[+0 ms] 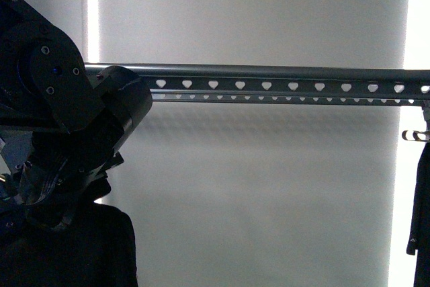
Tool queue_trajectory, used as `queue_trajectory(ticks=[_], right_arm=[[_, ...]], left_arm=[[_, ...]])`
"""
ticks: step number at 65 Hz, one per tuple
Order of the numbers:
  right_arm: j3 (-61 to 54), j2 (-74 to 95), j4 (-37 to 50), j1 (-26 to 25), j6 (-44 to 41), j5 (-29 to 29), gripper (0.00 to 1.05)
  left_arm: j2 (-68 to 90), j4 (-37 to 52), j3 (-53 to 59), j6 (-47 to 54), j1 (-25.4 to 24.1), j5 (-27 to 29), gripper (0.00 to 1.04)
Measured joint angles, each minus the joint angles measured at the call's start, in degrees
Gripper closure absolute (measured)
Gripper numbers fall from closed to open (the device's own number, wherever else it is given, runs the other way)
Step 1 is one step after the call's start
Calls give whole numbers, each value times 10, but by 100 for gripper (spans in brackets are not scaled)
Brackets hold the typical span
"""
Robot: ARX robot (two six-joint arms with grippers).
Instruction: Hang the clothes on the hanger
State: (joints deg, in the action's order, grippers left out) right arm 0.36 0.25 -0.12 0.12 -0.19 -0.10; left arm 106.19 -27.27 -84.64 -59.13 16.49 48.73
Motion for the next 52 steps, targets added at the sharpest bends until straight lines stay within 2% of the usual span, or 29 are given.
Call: queue_trajectory(ticks=[5, 21, 33, 52], right_arm=[[0, 0, 0, 0, 0, 0, 7], [0, 0, 0, 0, 0, 0, 7], [0, 0, 0, 0, 0, 0, 7], [0, 0, 0, 0, 0, 0, 7]], left_arm=[[0, 7, 0, 9, -4, -2, 66], [-5, 52, 2, 17, -14, -10, 101], [-38, 107, 37, 54, -14, -32, 101], [-115, 172, 112, 133, -10, -99, 101]])
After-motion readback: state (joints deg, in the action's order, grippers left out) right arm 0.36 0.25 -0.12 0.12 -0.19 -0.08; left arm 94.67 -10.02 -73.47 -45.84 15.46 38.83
